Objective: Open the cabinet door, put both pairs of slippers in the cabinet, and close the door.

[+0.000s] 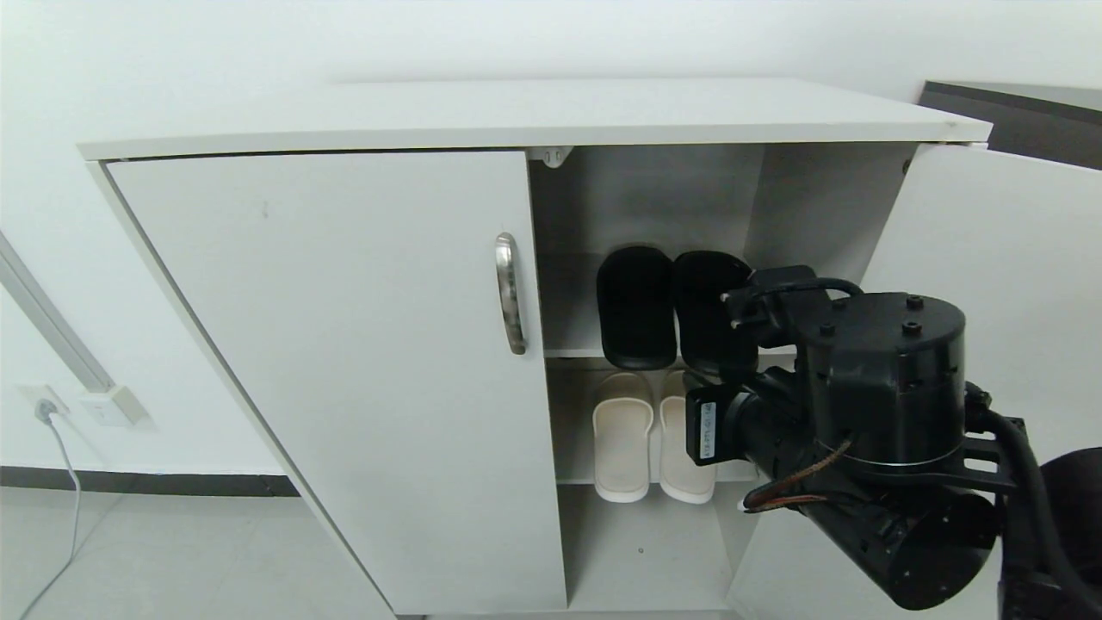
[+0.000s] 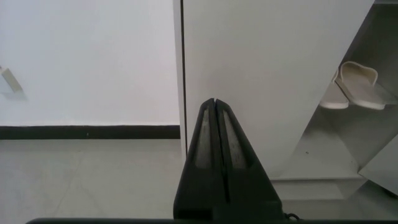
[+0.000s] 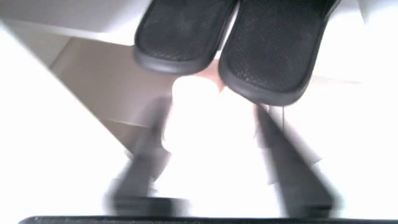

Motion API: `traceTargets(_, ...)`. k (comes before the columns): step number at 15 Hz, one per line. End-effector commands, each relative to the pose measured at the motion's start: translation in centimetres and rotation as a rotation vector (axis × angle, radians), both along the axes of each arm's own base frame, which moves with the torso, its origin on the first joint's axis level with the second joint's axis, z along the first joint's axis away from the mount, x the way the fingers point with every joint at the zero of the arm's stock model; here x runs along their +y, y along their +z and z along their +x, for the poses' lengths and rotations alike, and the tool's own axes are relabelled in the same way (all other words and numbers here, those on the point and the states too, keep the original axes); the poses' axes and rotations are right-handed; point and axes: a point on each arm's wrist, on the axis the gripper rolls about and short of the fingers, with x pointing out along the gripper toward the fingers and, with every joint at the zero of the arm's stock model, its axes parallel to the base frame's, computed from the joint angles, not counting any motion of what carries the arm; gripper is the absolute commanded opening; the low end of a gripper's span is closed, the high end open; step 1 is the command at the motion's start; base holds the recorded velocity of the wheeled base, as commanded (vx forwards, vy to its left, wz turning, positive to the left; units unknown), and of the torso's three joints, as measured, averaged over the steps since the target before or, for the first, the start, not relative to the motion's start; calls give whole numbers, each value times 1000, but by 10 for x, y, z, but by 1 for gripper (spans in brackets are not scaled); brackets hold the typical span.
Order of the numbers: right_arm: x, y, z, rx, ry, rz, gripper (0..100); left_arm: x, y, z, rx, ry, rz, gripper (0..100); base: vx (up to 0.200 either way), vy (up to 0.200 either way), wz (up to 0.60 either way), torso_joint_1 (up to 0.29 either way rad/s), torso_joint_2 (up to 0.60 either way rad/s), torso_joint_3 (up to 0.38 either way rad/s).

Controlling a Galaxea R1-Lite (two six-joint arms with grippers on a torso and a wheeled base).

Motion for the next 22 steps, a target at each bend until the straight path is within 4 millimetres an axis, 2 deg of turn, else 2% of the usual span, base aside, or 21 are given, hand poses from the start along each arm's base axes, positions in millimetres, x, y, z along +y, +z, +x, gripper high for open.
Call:
traceTargets(1,-4,2,-5,-3,7,4,0,0,0,0,1,0,0,0,0,0,0,0,0,0)
traceTargets(10,-3,-4,-6,8,21,-13,0,0,0,0,1,0,0,0,0,0,0,0,0,0)
traceTargets(22,-3,-9,-7,18,25,-29,0,0,0,0,1,0,0,0,-200,0,0,1,4,4)
